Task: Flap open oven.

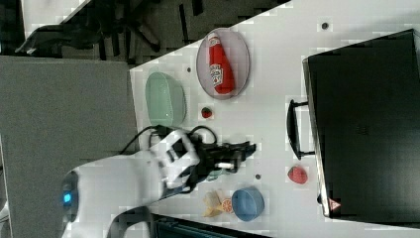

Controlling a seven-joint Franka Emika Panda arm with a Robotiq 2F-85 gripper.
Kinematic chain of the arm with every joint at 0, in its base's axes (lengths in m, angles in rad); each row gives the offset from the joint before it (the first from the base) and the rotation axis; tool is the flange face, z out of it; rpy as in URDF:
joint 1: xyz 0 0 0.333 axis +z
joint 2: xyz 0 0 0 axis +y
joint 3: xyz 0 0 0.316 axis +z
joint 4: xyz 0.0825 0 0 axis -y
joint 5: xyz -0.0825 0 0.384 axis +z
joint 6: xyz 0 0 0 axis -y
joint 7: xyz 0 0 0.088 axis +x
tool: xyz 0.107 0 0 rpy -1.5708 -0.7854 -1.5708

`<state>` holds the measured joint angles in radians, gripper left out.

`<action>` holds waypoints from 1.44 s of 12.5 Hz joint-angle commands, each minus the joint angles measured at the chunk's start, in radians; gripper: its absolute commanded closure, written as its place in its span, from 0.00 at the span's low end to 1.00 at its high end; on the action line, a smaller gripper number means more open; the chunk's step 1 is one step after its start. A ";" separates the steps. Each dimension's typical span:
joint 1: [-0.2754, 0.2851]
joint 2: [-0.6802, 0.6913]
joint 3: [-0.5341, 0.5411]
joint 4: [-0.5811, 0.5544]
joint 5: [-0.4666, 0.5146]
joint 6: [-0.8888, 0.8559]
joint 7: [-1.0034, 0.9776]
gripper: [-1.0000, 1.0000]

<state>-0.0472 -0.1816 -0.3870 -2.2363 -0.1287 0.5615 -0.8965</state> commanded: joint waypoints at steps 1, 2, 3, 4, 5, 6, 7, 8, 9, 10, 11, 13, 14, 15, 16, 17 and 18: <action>-0.005 0.058 -0.029 -0.011 0.004 0.095 -0.140 0.83; -0.006 0.086 -0.040 -0.011 0.004 0.131 -0.144 0.83; -0.006 0.112 -0.051 -0.011 0.004 0.168 -0.145 0.83; -0.007 0.136 -0.058 -0.012 0.004 0.201 -0.145 0.83; -0.007 0.160 -0.066 -0.012 0.004 0.225 -0.145 0.83; -0.008 0.184 -0.070 -0.012 0.004 0.239 -0.145 0.83; -0.008 0.208 -0.070 -0.012 0.004 0.249 -0.146 0.83; -0.008 0.229 -0.070 -0.012 0.004 0.264 -0.145 0.83; -0.008 0.249 -0.070 -0.013 0.004 0.279 -0.146 0.83; -0.008 0.267 -0.070 -0.012 0.005 0.294 -0.145 0.83; -0.007 0.284 -0.067 -0.013 0.004 0.308 -0.145 0.83; -0.006 0.314 -0.066 -0.013 0.004 0.324 -0.145 0.83; -0.002 0.323 -0.063 -0.014 0.004 0.323 -0.146 0.83; 0.003 0.328 -0.060 -0.013 0.002 0.326 -0.139 0.83; 0.008 0.330 -0.058 -0.014 -0.006 0.326 -0.131 0.83; 0.013 0.329 -0.054 -0.014 -0.034 0.325 -0.123 0.83; 0.020 0.329 -0.048 -0.014 -0.075 0.323 -0.096 0.83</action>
<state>-0.0494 0.1660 -0.4563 -2.2480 -0.1852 0.8906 -1.0039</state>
